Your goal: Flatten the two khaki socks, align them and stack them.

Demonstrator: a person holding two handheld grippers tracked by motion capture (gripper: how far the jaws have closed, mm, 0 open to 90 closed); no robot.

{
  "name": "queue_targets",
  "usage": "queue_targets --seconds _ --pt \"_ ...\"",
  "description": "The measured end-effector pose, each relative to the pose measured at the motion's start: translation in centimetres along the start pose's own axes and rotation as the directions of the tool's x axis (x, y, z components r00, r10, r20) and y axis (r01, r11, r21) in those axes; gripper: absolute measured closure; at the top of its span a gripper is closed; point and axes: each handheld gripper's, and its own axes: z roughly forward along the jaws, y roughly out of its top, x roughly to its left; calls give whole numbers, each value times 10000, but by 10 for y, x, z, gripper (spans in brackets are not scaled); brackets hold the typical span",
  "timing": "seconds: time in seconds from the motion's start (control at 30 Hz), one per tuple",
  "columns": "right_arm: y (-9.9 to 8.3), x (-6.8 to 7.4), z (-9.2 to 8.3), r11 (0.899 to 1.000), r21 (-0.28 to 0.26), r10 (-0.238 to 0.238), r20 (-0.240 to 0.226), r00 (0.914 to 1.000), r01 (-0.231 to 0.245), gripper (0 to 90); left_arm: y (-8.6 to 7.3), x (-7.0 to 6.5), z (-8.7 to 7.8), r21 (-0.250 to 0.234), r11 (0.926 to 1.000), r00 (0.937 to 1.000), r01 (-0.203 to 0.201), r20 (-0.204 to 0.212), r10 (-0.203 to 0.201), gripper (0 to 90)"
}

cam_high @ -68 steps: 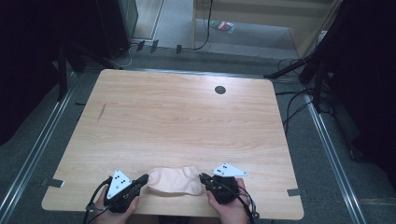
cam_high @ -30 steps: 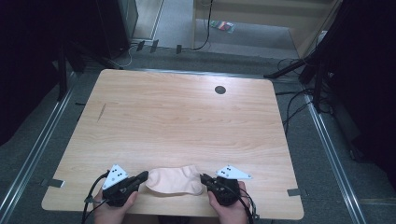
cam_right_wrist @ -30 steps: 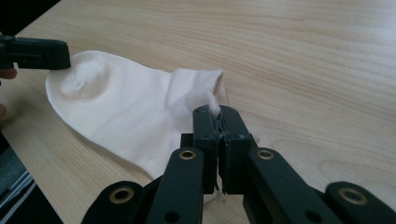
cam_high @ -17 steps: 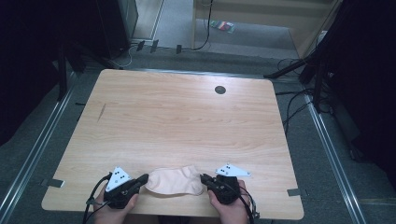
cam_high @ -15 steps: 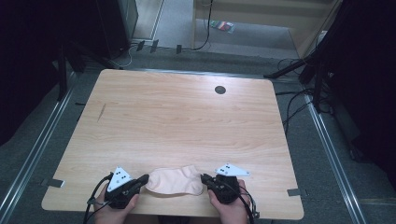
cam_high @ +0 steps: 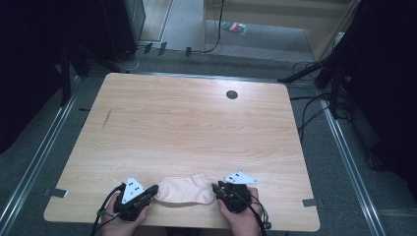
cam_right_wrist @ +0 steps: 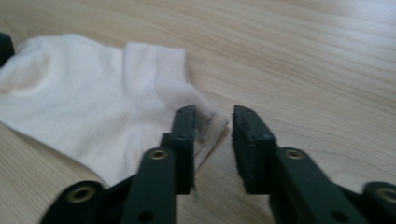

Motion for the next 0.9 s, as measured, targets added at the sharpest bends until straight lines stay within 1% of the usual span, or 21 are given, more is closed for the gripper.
queue_targets --seconds 0.03,0.07,0.1,0.17,0.2,0.27,0.33,0.37,0.4,0.43,0.47,0.5,0.53,0.6,0.67,0.7,0.73,0.77,0.8,0.83,0.9 --pt "0 -1 -3 9997 -159 163 18 9999 -163 650 0 1 -1 -114 9999 10000 -39 -7 39 854" --pt "1 -2 -8 9991 -348 243 16 9997 -243 625 0 2 -3 -303 9995 10000 26 83 -24 789" --pt "2 -2 -13 9978 -566 350 -9 9994 -350 634 1 4 -5 -503 9986 9996 144 244 -132 758" --pt "3 1 -24 9923 -1154 418 -327 9986 -453 722 2 8 -8 -925 9946 9980 471 459 -430 734" --pt "4 5 -27 9895 -1377 384 -498 9980 -450 773 4 10 -10 -1120 9919 9971 597 541 -539 742" --pt "5 18 -27 9876 -1556 58 -875 9961 -194 856 9 13 -9 -1132 9908 9942 737 870 -640 804" --pt "5 34 -18 9902 -1393 -240 -1410 9897 41 900 13 12 -6 -1026 9924 9911 674 1216 -547 864" --pt "5 42 -12 9916 -1288 -366 -1644 9857 154 900 14 9 -4 -990 9936 9908 549 1289 -419 878" --pt "5 50 -6 9927 -1170 -484 -1751 9834 280 900 15 6 -2 -914 9949 9905 424 1340 -299 895" --pt "5 58 1 9941 -1030 -537 -1844 9814 351 900 15 2 1 -747 9970 9916 181 1287 -83 900" --pt "4 67 9 9945 -927 -678 -2024 9769 498 900 15 0 3 -641 9979 9925 92 1224 -13 900" --pt "4 71 13 9943 -847 -811 -2099 9744 645 900 14 -1 6 -426 9991 9946 -64 1037 108 899" --pt "3 77 18 9936 -779 -973 -2171 9713 821 900 14 -1 8 -286 9996 9973 -87 728 107 889" --pt "1 83 22 9915 -735 -1199 -1966 9731 1073 853 13 4 8 -378 9991 9995 174 273 -164 799" --pt "0 83 19 9900 -851 -1257 -1766 9762 1121 838 14 11 4 -610 9959 9976 674 189 -664 739" --pt "0 82 17 9889 -987 -1262 -1666 9779 1109 816 15 15 3 -673 9928 9950 989 200 -977 714" --pt "0 79 13 9892 -1098 -1143 -1593 9806 975 791 16 20 2 -621 9890 9905 1341 388 -1319 695" --pt "-1 76 10 9893 -1211 -997 -1497 9837 818 792 16 24 3 -437 9841 9833 1720 674 -1689 692" --pt "-2 73 7 9896 -1253 -884 -1369 9866 713 793 16 27 5 -148 9800 9759 1985 954 -1963 685" --pt "-3 71 5 9894 -1289 -839 -1265 9884 675 793 15 29 7 117 9759 9677 2181 1272 -2178 684" --pt "-5 69 2 9893 -1314 -812 -1285 9884 642 791 14 29 9 286 9711 9580 2370 1590 -2385 694"
